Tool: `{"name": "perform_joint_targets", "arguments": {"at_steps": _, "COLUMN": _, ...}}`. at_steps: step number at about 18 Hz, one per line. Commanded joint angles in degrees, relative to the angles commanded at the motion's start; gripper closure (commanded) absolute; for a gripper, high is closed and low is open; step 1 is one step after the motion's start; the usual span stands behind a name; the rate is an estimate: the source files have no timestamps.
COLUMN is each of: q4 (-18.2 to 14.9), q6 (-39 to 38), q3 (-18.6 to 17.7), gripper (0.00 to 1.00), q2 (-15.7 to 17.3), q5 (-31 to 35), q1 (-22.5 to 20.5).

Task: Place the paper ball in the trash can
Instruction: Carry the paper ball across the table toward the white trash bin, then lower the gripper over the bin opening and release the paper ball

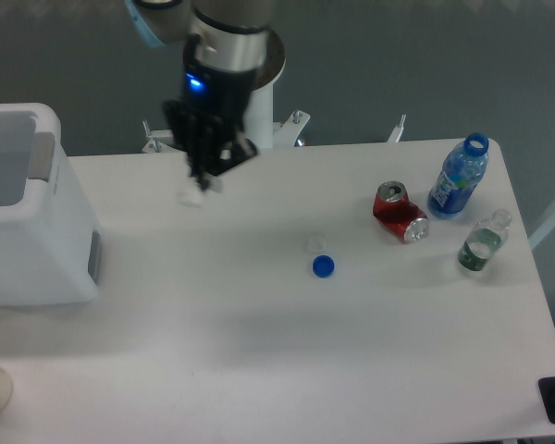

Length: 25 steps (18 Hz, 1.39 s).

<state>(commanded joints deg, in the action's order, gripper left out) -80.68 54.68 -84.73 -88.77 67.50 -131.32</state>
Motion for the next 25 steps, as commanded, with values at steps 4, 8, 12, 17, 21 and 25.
{"name": "perform_joint_targets", "arguments": {"at_steps": 4, "q4": 0.0, "q6": -2.0, "q3": -0.1, "gripper": 1.00, "q2": 0.3, "q5": 0.0, "q1": 4.0}}
{"name": "perform_joint_targets", "arguments": {"at_steps": 8, "q4": 0.2, "q6": -3.5, "q3": -0.2, "gripper": 1.00, "q2": -0.1, "q5": -0.8, "q1": 7.8}}
{"name": "perform_joint_targets", "arguments": {"at_steps": 12, "q4": 0.4, "q6": -4.9, "q3": -0.2, "gripper": 1.00, "q2": -0.4, "q5": -1.0, "q1": 12.6}}
{"name": "perform_joint_targets", "arguments": {"at_steps": 17, "q4": 0.4, "q6": -5.5, "q3": -0.2, "gripper": 0.99, "q2": -0.9, "q5": -1.0, "q1": 17.8}}
{"name": "perform_joint_targets", "arguments": {"at_steps": 21, "q4": 0.9, "q6": -7.5, "q3": -0.2, "gripper": 0.97, "q2": -3.5, "q5": -0.4, "q1": 22.4}}
{"name": "perform_joint_targets", "arguments": {"at_steps": 25, "q4": 1.6, "q6": -7.6, "q3": -0.2, "gripper": 0.85, "q2": -5.3, "q5": -0.3, "q1": 24.1}}
